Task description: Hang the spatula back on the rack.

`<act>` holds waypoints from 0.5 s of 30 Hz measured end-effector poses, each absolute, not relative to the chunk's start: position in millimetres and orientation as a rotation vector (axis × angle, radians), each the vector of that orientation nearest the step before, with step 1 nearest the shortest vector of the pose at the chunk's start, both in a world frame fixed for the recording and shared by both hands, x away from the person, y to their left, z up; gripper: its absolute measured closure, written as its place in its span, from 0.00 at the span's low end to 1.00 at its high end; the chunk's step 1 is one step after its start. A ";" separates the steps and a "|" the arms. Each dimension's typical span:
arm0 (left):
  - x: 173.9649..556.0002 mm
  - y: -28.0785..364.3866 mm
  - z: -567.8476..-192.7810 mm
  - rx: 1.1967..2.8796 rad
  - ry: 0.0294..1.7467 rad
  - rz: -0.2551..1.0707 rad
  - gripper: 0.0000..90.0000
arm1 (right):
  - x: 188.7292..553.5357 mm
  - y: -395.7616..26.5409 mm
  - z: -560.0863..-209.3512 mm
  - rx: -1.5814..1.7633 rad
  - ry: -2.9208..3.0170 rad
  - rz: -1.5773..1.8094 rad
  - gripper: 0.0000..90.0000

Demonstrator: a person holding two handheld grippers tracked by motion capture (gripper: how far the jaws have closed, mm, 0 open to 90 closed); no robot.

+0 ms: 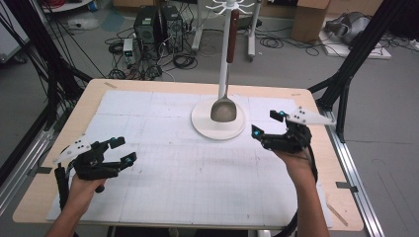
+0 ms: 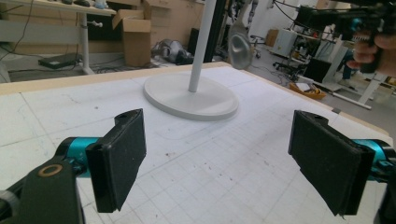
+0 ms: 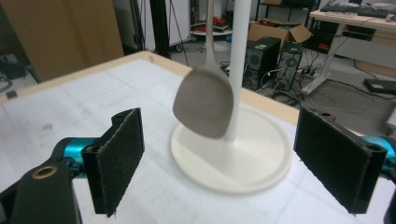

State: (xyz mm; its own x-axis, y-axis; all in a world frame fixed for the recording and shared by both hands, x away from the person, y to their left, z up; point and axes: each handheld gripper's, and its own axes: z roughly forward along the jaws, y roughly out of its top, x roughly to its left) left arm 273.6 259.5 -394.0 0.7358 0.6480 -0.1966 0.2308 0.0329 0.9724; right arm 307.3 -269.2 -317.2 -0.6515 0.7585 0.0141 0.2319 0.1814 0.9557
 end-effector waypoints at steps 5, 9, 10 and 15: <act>274.3 260.0 -395.1 1.536 0.750 0.379 0.21 | 283.7 -275.1 -336.1 0.912 1.976 1.470 0.17; 274.3 260.0 -395.3 1.533 0.751 0.382 0.21 | 268.1 -279.0 -346.3 0.923 1.944 1.500 0.17; 274.3 259.9 -395.4 1.532 0.753 0.383 0.21 | 264.8 -280.1 -348.8 0.925 1.936 1.506 0.17; 273.6 259.9 -395.7 1.530 0.755 0.390 0.21 | 249.7 -288.6 -362.9 0.966 1.891 1.515 0.17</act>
State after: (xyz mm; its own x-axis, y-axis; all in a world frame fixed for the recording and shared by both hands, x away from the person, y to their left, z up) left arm 273.6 259.9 -395.7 0.7223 0.6636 -0.1946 0.2248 0.0407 0.9735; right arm 249.7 -288.6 -362.9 -0.6060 0.7948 0.0319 0.2041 0.1166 0.9720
